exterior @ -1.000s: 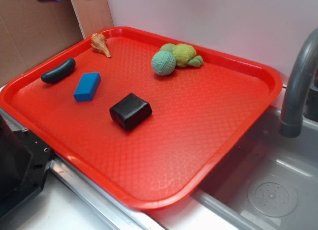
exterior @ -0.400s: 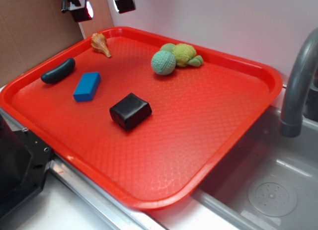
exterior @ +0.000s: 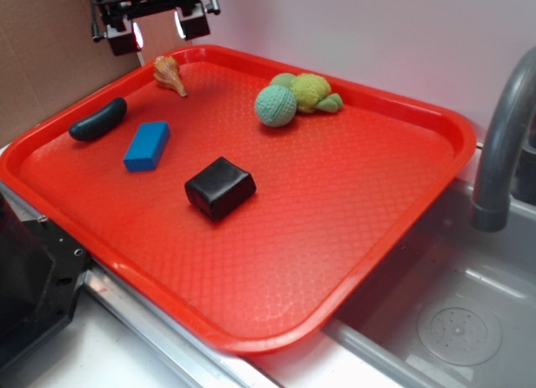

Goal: Grab the shell.

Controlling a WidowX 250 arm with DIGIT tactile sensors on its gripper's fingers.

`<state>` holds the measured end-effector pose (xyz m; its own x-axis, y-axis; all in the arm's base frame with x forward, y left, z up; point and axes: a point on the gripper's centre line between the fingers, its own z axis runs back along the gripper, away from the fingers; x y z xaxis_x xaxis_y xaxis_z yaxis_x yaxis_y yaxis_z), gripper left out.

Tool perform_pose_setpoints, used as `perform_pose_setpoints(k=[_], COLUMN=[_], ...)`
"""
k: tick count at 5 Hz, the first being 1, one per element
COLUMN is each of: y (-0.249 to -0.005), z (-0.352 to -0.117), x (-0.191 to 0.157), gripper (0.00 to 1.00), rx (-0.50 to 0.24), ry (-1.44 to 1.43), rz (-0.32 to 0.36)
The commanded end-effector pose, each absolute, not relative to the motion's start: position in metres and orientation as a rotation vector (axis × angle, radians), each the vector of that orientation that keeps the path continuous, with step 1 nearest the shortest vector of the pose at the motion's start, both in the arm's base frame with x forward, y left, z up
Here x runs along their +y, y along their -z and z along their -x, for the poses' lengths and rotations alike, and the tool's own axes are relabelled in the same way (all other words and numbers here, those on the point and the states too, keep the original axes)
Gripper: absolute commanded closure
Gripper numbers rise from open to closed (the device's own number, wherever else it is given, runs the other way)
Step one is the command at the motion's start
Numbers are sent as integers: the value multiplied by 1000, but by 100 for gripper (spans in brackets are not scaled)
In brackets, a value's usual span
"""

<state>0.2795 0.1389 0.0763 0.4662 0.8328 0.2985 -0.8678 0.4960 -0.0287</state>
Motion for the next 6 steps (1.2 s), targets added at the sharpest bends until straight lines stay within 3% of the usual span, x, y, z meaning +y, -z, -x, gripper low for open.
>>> perform_pose_setpoints(k=[1, 4, 6], y=[-69, -69, -54], z=[-298, -298, -306], x=[172, 172, 187], gripper=[0, 0, 0], rx=[-364, -364, -346], ry=[-992, -992, -1030], rz=[-73, -73, -86])
